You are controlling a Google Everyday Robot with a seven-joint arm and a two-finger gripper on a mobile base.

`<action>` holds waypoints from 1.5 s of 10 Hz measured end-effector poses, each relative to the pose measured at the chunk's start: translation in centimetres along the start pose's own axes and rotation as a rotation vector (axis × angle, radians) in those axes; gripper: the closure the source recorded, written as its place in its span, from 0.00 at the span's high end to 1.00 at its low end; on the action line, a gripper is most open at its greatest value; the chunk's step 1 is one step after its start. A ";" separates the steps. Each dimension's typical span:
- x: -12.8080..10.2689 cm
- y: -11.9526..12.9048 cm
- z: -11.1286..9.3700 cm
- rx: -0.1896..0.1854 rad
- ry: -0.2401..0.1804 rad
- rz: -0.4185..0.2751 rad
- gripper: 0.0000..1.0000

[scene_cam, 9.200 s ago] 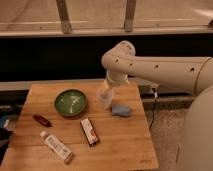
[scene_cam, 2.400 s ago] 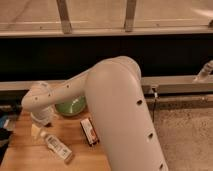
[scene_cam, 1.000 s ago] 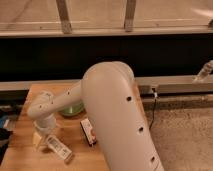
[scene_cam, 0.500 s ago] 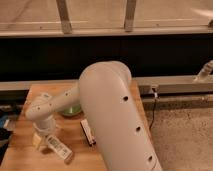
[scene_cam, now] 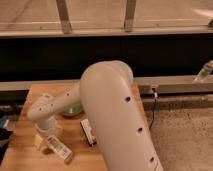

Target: Stand the bottle upright

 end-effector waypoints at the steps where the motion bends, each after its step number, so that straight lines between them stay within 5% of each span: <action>1: -0.2 0.1 0.1 -0.003 0.000 -0.006 0.80; 5: -0.7 0.4 0.4 -0.008 0.003 -0.022 0.76; 12: -0.6 0.5 0.0 0.011 0.012 -0.039 0.07; 15: -0.8 0.2 -1.5 0.034 -0.008 -0.041 0.02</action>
